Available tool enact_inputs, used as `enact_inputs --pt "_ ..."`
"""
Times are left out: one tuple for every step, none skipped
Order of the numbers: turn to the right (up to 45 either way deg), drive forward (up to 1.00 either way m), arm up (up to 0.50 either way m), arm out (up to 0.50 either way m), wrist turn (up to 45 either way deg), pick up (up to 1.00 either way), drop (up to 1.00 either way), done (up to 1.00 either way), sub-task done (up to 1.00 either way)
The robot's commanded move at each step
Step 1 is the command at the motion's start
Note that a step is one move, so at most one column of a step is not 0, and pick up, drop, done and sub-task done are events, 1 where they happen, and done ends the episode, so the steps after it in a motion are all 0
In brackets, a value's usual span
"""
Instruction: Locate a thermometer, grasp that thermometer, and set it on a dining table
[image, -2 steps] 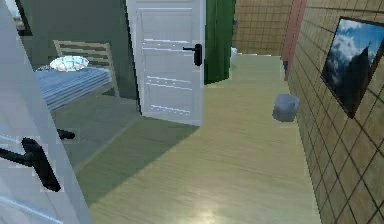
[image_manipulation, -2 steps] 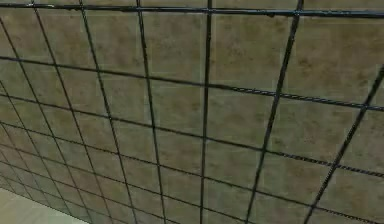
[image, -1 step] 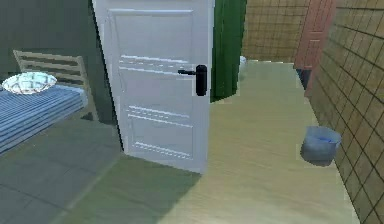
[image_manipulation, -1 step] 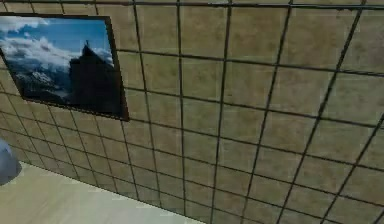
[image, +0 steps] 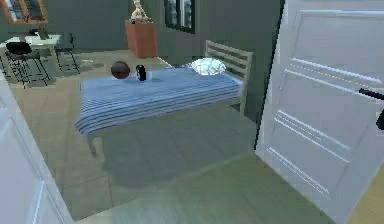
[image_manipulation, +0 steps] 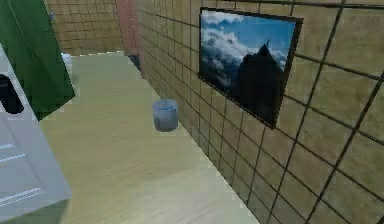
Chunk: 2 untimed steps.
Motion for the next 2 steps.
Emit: enact_inputs --pt "-30.0 0.0 0.0 0.0 0.0 0.0 0.0 0.0 0.0" --pt "0.0 1.0 0.0 0.0 0.0 0.0 0.0 0.0 0.0"
